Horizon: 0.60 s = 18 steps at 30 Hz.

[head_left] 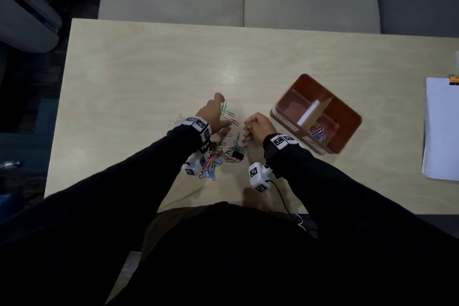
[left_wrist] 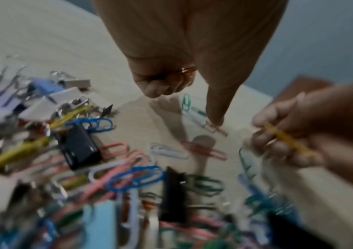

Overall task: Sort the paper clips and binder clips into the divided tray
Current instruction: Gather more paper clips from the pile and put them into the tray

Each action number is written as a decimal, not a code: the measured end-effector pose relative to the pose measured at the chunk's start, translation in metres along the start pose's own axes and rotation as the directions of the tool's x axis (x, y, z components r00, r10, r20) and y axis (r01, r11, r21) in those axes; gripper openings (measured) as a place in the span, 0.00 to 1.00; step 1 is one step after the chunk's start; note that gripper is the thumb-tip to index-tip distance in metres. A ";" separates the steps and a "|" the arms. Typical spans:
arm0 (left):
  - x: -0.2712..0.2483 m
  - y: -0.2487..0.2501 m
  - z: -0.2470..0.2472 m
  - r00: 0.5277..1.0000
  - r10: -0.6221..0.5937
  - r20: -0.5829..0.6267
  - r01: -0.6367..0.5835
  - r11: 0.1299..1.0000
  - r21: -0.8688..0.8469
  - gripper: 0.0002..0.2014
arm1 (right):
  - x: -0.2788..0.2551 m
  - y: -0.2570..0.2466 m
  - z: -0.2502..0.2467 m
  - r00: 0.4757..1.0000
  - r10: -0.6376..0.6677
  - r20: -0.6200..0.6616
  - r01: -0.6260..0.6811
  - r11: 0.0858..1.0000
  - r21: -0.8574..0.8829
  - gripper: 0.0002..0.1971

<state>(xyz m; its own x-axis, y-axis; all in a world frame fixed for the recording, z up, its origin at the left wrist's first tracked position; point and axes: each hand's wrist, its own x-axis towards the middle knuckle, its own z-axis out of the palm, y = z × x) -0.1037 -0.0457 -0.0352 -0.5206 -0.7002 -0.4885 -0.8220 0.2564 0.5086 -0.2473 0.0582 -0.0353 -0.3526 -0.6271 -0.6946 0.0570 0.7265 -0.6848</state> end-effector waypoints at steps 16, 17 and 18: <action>0.016 0.010 0.013 0.989 0.079 0.123 -0.110 0.956 0.273 0.13 | -0.010 -0.004 0.008 0.909 -0.264 0.322 0.395 0.303 -0.867 0.16; 0.017 0.009 0.015 0.990 0.086 0.112 -0.114 0.954 0.278 0.13 | -0.010 -0.005 0.006 0.911 -0.252 0.325 0.393 0.294 -0.871 0.14; 0.016 0.009 0.016 0.991 0.094 0.100 -0.118 0.952 0.283 0.13 | -0.008 -0.004 0.004 0.913 -0.245 0.326 0.390 0.294 -0.873 0.13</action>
<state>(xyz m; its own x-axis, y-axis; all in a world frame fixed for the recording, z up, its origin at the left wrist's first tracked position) -0.1230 -0.0442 -0.0497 -0.6156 -0.6032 -0.5071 -0.7861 0.5154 0.3412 -0.2409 0.0589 -0.0276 -0.0314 -0.8421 -0.5384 -0.9359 0.2139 -0.2800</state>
